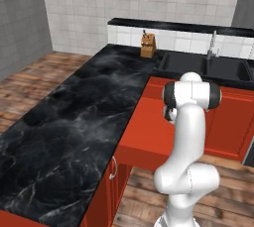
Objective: Organize the utensils by type. Pick up the wooden spoons from the counter and place them in the open cabinet. Then pick up the metallic utensils from the counter and place them in the open drawer.
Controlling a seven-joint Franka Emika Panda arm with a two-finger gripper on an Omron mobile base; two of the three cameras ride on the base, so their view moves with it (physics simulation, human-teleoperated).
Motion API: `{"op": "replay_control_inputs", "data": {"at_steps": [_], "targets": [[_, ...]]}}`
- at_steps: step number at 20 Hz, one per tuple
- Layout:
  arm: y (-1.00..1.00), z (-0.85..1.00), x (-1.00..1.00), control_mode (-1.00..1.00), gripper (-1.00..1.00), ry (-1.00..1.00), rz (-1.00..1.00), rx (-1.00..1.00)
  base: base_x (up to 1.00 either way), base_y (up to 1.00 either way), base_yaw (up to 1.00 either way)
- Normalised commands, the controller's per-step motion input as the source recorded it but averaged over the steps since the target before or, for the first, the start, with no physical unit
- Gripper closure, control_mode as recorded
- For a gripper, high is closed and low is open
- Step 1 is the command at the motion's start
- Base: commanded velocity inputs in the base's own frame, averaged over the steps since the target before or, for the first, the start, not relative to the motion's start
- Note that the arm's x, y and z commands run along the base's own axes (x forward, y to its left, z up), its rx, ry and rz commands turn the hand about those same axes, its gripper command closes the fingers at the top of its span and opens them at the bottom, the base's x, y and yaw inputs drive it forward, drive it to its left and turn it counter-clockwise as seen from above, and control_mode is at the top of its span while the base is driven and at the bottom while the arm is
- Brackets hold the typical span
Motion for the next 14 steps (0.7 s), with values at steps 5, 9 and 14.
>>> {"op": "replay_control_inputs", "data": {"at_steps": [5,9,14], "targets": [[-0.60,-0.62,-0.38,-1.00,1.00,0.00,-0.02,0.00,0.00,0.00,0.00],[-0.45,-0.66,-0.30,-1.00,1.00,0.00,-0.03,-0.01,0.00,0.00,0.00],[-0.09,-0.13,-0.06,-1.00,1.00,-0.05,-0.01,0.00,0.00,0.00,0.00]]}}
